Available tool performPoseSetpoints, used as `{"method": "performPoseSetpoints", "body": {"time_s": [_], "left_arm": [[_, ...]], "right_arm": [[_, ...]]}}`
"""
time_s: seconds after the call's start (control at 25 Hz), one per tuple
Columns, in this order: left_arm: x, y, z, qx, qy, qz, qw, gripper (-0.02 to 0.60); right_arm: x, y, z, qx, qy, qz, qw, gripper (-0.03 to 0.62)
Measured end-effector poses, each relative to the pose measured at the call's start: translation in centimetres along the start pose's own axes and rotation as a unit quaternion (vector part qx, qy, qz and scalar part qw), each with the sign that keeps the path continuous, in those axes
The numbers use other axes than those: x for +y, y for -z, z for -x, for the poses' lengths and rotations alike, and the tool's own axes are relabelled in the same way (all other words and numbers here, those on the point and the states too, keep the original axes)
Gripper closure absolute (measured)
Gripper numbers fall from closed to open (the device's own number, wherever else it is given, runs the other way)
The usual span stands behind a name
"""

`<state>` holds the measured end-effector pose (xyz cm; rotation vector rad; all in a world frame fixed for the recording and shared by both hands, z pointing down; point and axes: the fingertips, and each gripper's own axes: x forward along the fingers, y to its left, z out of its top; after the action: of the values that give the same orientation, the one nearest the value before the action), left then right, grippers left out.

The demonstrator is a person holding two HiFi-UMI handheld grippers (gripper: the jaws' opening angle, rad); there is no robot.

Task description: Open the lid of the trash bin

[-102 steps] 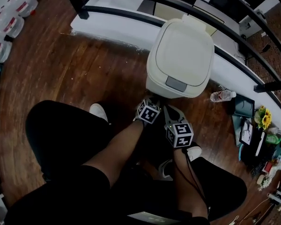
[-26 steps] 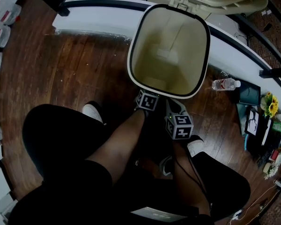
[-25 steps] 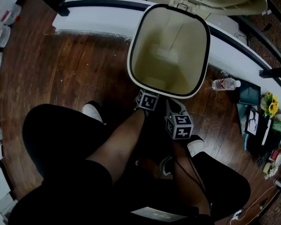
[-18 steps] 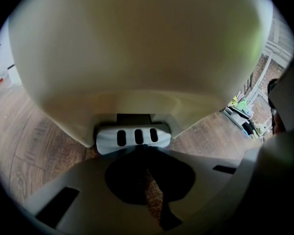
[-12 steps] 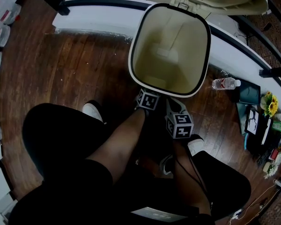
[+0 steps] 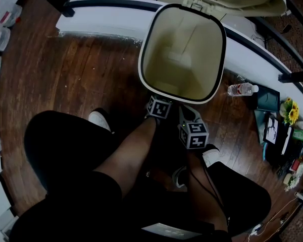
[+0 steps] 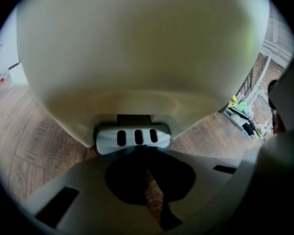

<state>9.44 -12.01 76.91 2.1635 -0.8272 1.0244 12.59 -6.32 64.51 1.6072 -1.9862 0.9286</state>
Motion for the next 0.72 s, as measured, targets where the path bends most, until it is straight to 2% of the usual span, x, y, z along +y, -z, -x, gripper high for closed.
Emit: {"method": "performPoseSetpoints", "body": {"time_s": [0.72], "left_arm": [[0.03, -0.23, 0.54, -0.013, 0.0, 0.015, 0.9998, 0.543]], "right_arm": [[0.26, -0.55, 0.51, -0.003, 0.0, 0.004, 1.0, 0.572]]}}
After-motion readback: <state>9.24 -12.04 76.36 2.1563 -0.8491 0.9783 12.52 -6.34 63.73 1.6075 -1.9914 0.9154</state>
